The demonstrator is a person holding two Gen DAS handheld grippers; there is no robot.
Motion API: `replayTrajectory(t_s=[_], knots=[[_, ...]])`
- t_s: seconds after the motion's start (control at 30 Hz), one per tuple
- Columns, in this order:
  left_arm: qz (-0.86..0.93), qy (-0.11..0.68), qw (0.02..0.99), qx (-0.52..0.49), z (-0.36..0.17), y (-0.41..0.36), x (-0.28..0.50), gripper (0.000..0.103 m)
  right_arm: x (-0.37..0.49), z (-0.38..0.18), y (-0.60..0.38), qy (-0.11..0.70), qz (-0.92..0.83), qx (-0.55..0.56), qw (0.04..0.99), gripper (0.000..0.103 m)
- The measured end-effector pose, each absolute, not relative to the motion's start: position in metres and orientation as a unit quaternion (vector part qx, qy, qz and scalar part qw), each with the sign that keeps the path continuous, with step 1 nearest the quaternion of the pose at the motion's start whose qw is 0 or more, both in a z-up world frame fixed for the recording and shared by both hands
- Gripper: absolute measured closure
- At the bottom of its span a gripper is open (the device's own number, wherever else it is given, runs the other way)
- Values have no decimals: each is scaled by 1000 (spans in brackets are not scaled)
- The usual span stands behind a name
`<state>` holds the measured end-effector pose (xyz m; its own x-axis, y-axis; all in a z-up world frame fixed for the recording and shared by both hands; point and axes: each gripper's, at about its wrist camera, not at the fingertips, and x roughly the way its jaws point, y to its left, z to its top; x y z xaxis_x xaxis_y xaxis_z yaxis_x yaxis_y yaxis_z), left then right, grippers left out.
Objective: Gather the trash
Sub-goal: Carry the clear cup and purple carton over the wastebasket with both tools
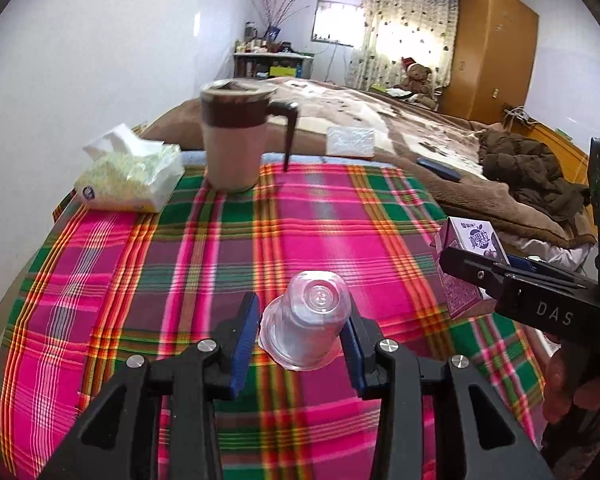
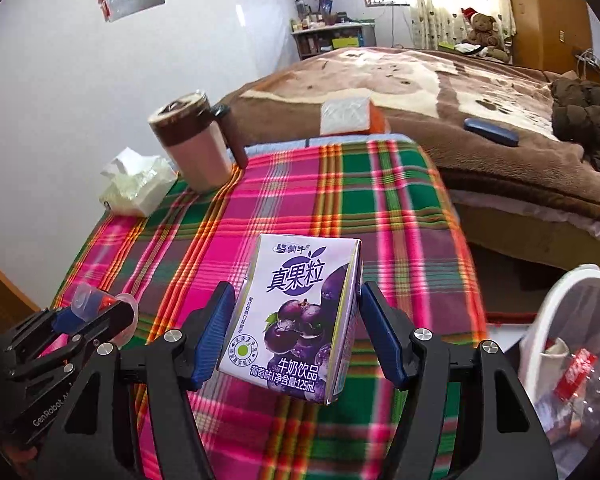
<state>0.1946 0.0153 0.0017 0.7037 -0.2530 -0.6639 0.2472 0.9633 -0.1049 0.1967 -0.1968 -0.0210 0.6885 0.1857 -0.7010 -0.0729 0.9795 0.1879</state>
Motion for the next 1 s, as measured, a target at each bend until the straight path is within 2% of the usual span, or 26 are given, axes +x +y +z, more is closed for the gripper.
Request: replayTrajectory(t_s=[0.5,1.0], knots=[[-201,324,924,25,32,-53,166,62,152,1,-269,348,14,97,932,37],[-287,315,903,51,38,-150,147,62,114,6,-353,332,-69,121,933,37]])
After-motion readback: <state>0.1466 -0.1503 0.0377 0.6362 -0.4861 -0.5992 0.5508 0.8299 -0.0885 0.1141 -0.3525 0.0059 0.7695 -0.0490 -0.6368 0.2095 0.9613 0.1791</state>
